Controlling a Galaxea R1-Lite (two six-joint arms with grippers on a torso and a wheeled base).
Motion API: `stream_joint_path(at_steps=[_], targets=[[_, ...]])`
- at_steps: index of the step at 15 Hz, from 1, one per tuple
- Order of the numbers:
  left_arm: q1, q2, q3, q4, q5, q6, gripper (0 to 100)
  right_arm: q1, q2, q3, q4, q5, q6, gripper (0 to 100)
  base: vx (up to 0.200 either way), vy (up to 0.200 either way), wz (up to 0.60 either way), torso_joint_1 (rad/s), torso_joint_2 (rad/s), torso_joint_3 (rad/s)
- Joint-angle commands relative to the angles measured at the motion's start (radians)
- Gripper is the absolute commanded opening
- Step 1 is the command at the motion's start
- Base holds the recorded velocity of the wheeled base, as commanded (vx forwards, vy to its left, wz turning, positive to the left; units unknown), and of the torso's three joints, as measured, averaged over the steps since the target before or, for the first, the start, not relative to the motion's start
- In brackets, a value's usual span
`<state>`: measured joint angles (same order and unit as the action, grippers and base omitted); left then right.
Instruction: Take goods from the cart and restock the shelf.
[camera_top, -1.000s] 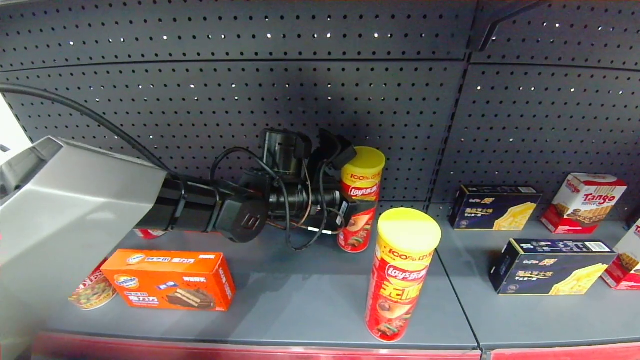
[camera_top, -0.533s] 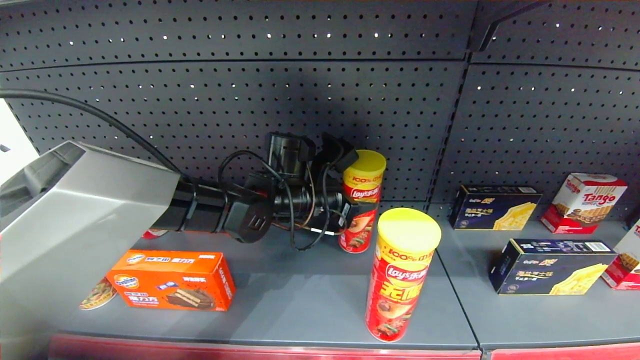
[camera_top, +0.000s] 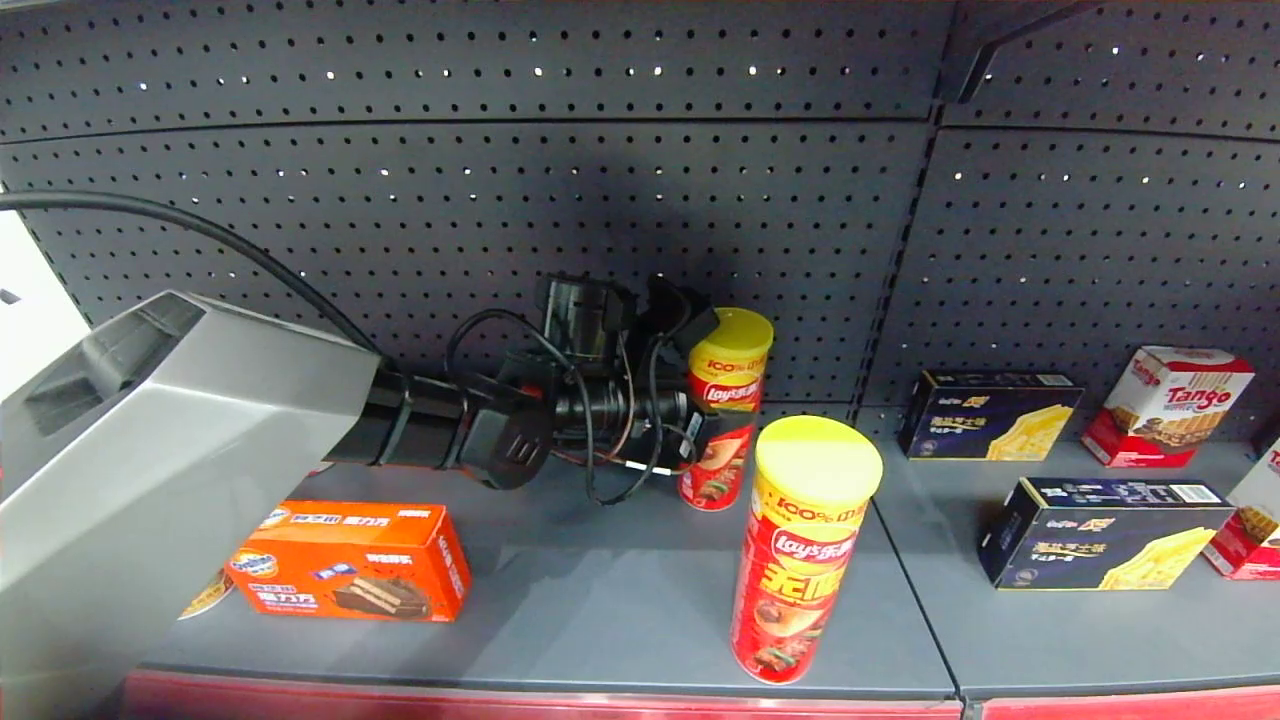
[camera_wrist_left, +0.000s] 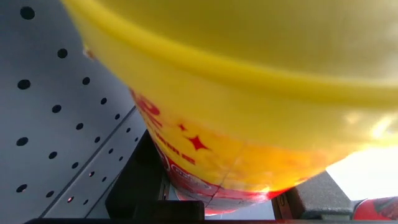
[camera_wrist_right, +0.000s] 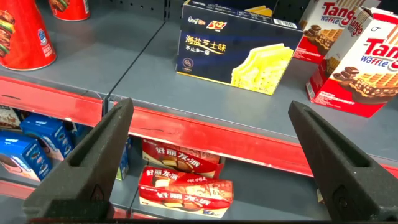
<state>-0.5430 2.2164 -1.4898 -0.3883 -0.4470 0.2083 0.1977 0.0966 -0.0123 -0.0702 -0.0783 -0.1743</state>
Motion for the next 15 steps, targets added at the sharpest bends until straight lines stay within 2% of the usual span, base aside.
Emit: stream_joint_path(at_steps=[1,10,15], targets=[[0.000,0.003,0.000,0.002,0.001,0.000,100,0.000,0.002,0.000,0.000,0.000,-0.001,100,0.000,0.000,0.00,0.000,0.00,0.000],[0.001,-0.004,0.016,0.002,0.005,0.000,100,0.000,0.002,0.000,0.001,0.000,-0.001,100,0.000,0.000,0.00,0.000,0.00,0.000],[0.012,-0.096,0.129,-0.009,-0.001,0.003,100,0.000,0.002,0.000,0.006,0.000,-0.001,100,0.000,0.000,0.00,0.000,0.00,0.000]])
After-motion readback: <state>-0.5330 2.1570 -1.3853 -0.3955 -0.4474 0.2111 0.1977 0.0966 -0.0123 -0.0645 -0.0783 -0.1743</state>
